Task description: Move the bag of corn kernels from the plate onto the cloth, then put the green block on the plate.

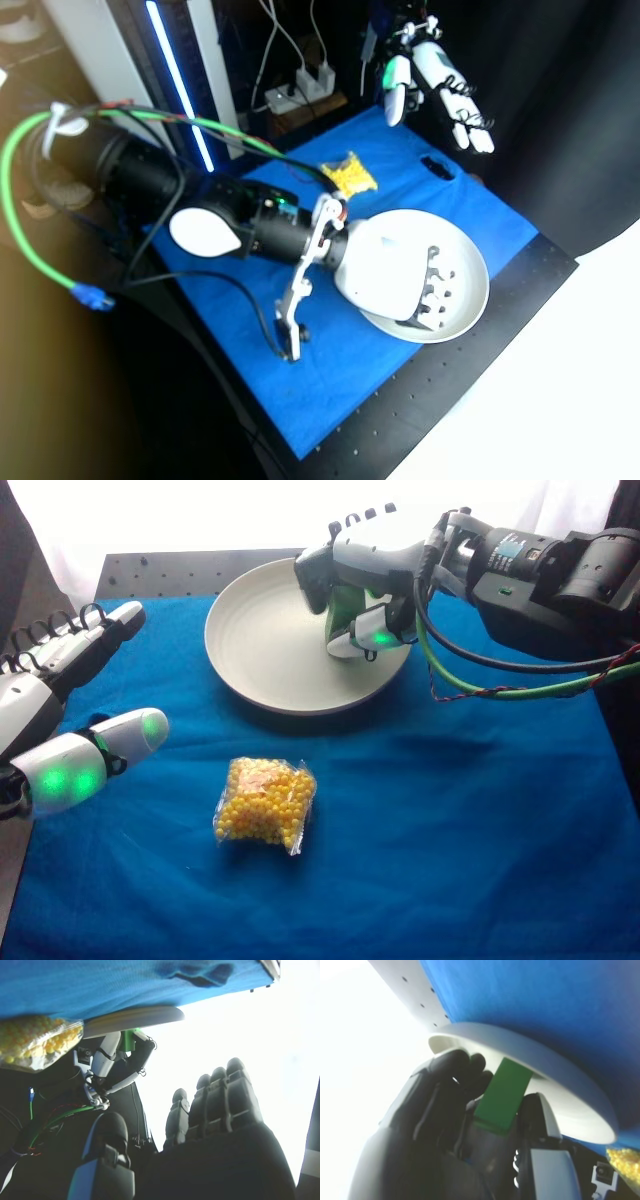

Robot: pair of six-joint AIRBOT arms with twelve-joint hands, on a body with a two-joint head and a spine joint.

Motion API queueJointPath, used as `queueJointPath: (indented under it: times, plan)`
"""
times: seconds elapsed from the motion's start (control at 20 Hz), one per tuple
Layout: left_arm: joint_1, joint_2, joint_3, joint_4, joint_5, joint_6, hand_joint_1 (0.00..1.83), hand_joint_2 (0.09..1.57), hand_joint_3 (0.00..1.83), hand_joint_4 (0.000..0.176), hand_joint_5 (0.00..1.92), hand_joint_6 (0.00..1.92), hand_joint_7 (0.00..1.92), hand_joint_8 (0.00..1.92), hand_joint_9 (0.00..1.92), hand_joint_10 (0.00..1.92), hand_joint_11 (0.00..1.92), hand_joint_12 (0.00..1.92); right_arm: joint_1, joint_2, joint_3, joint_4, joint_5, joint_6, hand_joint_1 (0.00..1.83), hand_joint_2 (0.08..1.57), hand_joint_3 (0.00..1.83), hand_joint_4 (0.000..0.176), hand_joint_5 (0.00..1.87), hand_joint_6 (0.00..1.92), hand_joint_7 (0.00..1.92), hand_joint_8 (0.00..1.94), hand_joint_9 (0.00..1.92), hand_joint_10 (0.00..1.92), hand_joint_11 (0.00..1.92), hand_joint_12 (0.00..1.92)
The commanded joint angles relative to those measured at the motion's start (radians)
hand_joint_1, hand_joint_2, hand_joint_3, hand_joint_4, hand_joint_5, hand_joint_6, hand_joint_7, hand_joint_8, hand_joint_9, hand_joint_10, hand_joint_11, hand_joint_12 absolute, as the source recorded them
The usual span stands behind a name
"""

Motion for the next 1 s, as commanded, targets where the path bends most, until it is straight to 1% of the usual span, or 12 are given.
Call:
queueJointPath:
  times: [0.0,0.1,0.2,0.25,0.35,0.45,0.55,0.6,0.7,0.8,0.9,0.95]
  plan:
    - [-0.010,-0.006,0.006,0.018,-0.123,-0.007,0.09,1.27,0.00,0.176,0.00,0.00,0.00,0.00,0.00,0.00,0.00,0.00,0.012,-0.003,-0.002,0.009,0.092,-0.004,1.07,1.27,0.00,0.000,0.19,0.73,0.38,0.96,0.46,1.33,0.39,1.83]
    - [-0.010,-0.006,0.006,0.018,-0.124,-0.008,0.12,1.28,0.01,0.159,0.00,0.00,0.00,0.00,0.00,0.00,0.00,0.00,0.012,-0.003,-0.005,0.007,0.092,-0.004,1.02,1.25,0.00,0.000,0.11,0.53,0.28,0.68,0.34,1.39,0.29,1.91]
    - [-0.010,-0.006,0.006,0.017,-0.124,-0.008,0.10,1.27,0.00,0.175,0.00,0.00,0.00,0.00,0.00,0.00,0.00,0.00,0.012,-0.003,-0.011,0.002,0.092,-0.004,0.96,1.25,0.00,0.000,0.04,0.34,0.24,0.31,0.15,1.20,0.03,1.88]
    - [-0.010,-0.006,0.006,0.016,-0.125,-0.008,0.10,1.27,0.00,0.176,0.00,0.00,0.00,0.00,0.00,0.00,0.00,0.00,0.012,-0.003,-0.015,0.001,0.092,-0.004,0.94,1.24,0.00,0.003,0.01,0.19,0.15,0.17,0.04,0.89,0.01,1.63]
    - [-0.010,-0.006,0.005,0.014,-0.127,-0.008,0.10,1.26,0.00,0.176,0.00,0.00,0.00,0.00,0.00,0.00,0.00,0.00,0.012,-0.002,-0.028,-0.003,0.096,-0.004,0.94,1.21,0.00,0.046,0.00,0.01,0.02,0.01,0.00,0.28,0.00,1.34]
    - [-0.010,-0.006,0.003,0.012,-0.127,-0.008,0.11,1.27,0.00,0.176,0.00,0.00,0.00,0.00,0.00,0.00,0.00,0.00,0.012,0.017,-0.051,-0.007,0.115,-0.004,0.94,1.16,0.00,0.070,0.00,0.00,0.00,0.00,0.00,0.02,0.00,1.20]
    - [-0.010,-0.006,0.001,0.010,-0.128,-0.008,0.11,1.27,0.00,0.175,0.00,0.00,0.00,0.00,0.00,0.00,0.00,0.00,0.012,0.047,-0.081,-0.009,0.141,-0.004,0.98,1.12,0.00,0.060,0.00,0.00,0.00,0.00,0.00,0.00,0.00,0.15]
    - [-0.010,-0.006,0.000,0.009,-0.129,-0.008,0.11,1.27,0.00,0.176,0.00,0.00,0.00,0.00,0.00,0.00,0.00,0.00,0.012,0.063,-0.096,-0.009,0.159,-0.004,0.98,1.10,0.00,0.041,0.00,0.00,0.00,0.00,0.00,0.00,0.00,0.03]
    - [-0.010,-0.005,-0.003,0.006,-0.129,-0.008,0.12,1.28,0.00,0.145,0.00,0.00,0.00,0.00,0.00,0.00,0.00,0.00,0.019,0.119,-0.150,-0.013,0.220,-0.004,1.05,1.08,0.00,0.043,0.00,0.00,0.00,0.00,0.00,0.00,0.01,0.01]
    - [-0.009,-0.005,-0.006,0.005,-0.131,-0.008,0.06,1.28,0.00,0.166,0.00,0.00,0.00,0.00,0.00,0.00,0.00,0.00,0.026,0.189,-0.211,-0.032,0.288,-0.004,0.94,1.11,0.01,0.036,0.00,0.00,0.00,0.00,0.00,0.00,0.01,0.02]
    - [-0.009,0.000,-0.009,0.004,-0.135,-0.008,0.10,1.29,0.01,0.172,0.00,0.00,0.00,0.00,0.00,0.00,0.00,0.00,0.026,0.236,-0.277,-0.035,0.367,-0.004,0.78,1.13,0.01,0.088,0.00,0.00,0.00,0.00,0.00,0.00,0.00,0.00]
    - [-0.009,0.006,-0.012,0.004,-0.140,-0.008,0.12,1.29,0.00,0.175,0.00,0.00,0.00,0.00,0.00,0.00,0.00,0.00,0.026,0.272,-0.316,-0.034,0.401,-0.004,0.58,1.13,0.01,0.087,0.00,0.00,0.00,0.00,0.00,0.00,0.00,0.00]
